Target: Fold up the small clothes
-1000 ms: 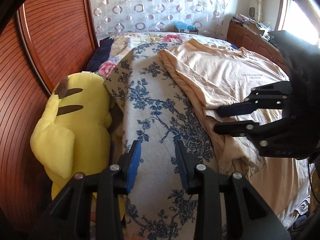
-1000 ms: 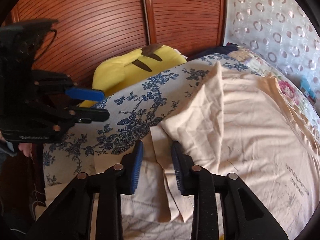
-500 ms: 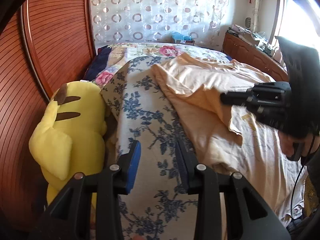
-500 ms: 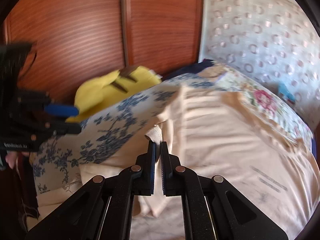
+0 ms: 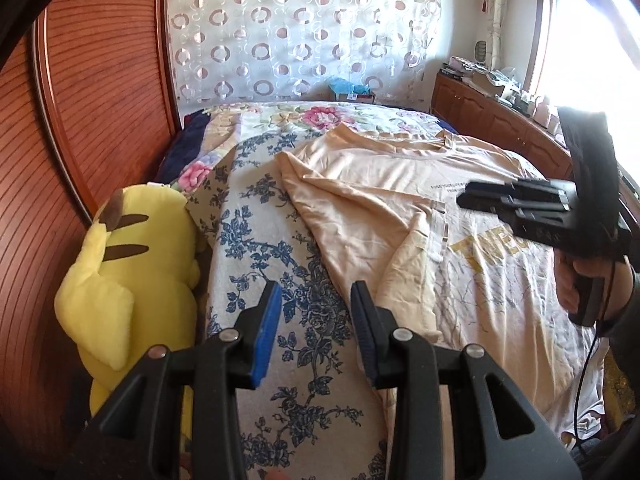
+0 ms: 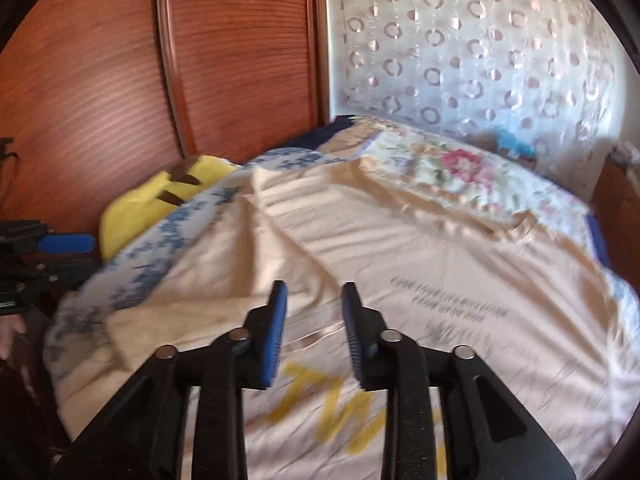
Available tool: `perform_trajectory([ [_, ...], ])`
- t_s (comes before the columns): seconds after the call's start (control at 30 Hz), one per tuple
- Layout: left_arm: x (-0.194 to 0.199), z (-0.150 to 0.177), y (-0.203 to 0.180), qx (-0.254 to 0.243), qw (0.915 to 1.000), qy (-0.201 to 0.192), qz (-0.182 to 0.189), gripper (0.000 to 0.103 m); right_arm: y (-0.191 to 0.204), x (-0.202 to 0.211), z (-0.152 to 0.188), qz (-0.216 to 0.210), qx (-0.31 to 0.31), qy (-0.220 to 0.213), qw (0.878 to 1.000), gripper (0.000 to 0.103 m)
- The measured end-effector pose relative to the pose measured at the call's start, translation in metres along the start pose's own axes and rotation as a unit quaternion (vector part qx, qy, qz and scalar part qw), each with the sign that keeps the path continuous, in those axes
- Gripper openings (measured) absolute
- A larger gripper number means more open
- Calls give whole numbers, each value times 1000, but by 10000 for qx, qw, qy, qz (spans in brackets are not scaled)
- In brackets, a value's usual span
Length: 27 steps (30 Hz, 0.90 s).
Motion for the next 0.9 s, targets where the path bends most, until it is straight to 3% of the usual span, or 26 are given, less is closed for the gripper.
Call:
perform_trajectory([
  [0.2,16,-3,2,49,9998,-175,-29,34,65,7,19,-985,262,290,9944,33],
  [0.33,22,-3,8,106,9997,-212,-69,34,102,-4,34,-1336,582,616,9874,33],
  [0.53,25,2,15,164,9996,-197,-105,34,122,-22,46,-1218,977,863,9840,31],
  [0.57,25,3,15,171,9996,-198,-101,34,124,-23,48,-1149,1105,883,9833,18],
  [0.67,24,4,16,173,9996,-187,-104,34,122,-21,51,-1071,1309,867,9818,3],
  [0.9,20,6,11,154,9997,-179,-61,34,104,9,60,-1083,1327,786,9821,2],
])
Point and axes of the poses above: each gripper's, at about its wrist camera, not at the fingertips, and x roughly against the way its jaws point, y to its left, z to its underside, the point moved 8 cm from there along -x, roughly the way its jaws point, and after that the axes turned 5 degrees about x, right-handed, at the moved point
